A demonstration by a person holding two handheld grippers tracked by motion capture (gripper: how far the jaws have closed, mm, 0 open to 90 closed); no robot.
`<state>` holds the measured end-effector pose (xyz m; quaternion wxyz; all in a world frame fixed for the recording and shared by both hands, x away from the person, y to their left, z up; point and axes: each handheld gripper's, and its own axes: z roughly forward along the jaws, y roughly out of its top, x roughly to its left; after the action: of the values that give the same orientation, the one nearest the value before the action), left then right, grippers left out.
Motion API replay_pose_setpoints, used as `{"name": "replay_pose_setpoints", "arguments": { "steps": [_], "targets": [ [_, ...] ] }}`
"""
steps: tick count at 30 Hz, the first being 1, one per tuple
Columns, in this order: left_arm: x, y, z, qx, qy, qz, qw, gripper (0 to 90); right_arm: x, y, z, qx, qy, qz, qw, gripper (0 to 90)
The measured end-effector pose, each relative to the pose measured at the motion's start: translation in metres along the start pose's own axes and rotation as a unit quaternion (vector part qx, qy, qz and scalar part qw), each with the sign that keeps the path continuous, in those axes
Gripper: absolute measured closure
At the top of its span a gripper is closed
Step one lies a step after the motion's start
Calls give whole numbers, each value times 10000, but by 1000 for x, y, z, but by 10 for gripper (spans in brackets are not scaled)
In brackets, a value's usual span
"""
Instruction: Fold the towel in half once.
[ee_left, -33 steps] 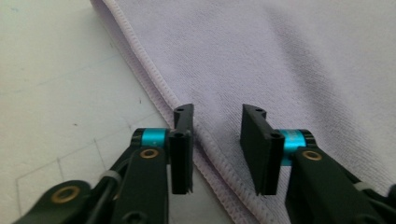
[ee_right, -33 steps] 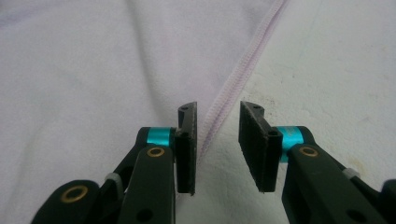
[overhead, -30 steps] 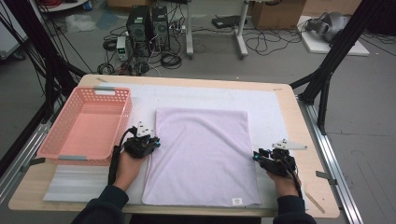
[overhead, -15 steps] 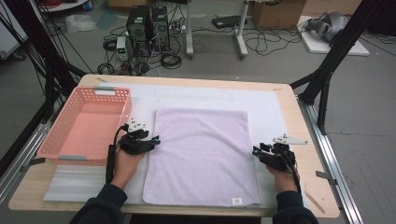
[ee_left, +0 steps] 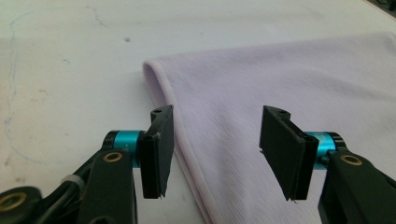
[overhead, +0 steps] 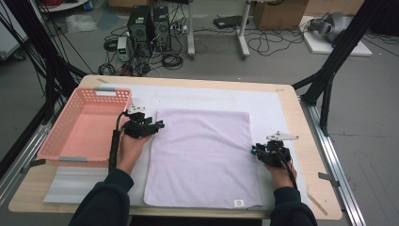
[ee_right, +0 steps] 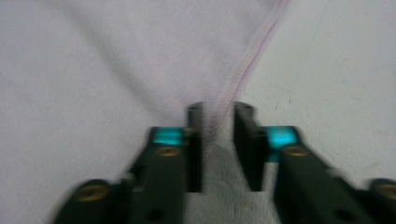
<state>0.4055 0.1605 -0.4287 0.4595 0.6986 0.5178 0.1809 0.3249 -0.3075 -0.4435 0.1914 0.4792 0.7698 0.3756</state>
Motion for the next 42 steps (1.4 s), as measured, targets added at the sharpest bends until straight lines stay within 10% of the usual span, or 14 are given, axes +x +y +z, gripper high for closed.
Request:
{"name": "replay_pose_setpoints", "arguments": {
  "steps": [11,15,17,19,22,29,32,34,38,42],
  "targets": [
    [28,28,59,478,72,257,9985,468,-17,12,3,-456,31,211,9987,514],
    [28,28,69,561,376,729,9950,754,-21,14,9,-419,67,226,9988,519],
    [30,28,70,510,496,657,9953,834,-24,17,14,-388,52,204,9990,527],
    [31,27,72,424,568,491,9963,799,-27,21,19,-387,-7,180,9991,530],
    [35,27,72,403,720,282,9962,507,-35,32,28,-388,-97,202,9990,516],
    [35,27,72,442,582,422,9964,480,-52,70,65,-375,-121,190,9990,480],
    [31,26,72,476,311,719,9958,659,-56,82,88,-102,-92,44,9999,479],
    [20,25,73,533,406,1376,9882,815,-57,85,97,21,-177,9,9998,514],
    [26,26,72,497,284,823,9950,835,-61,86,106,-58,-74,-66,9999,839],
    [27,30,69,275,370,537,9975,846,-60,88,104,-47,-329,-384,9987,882]
  ]
}}
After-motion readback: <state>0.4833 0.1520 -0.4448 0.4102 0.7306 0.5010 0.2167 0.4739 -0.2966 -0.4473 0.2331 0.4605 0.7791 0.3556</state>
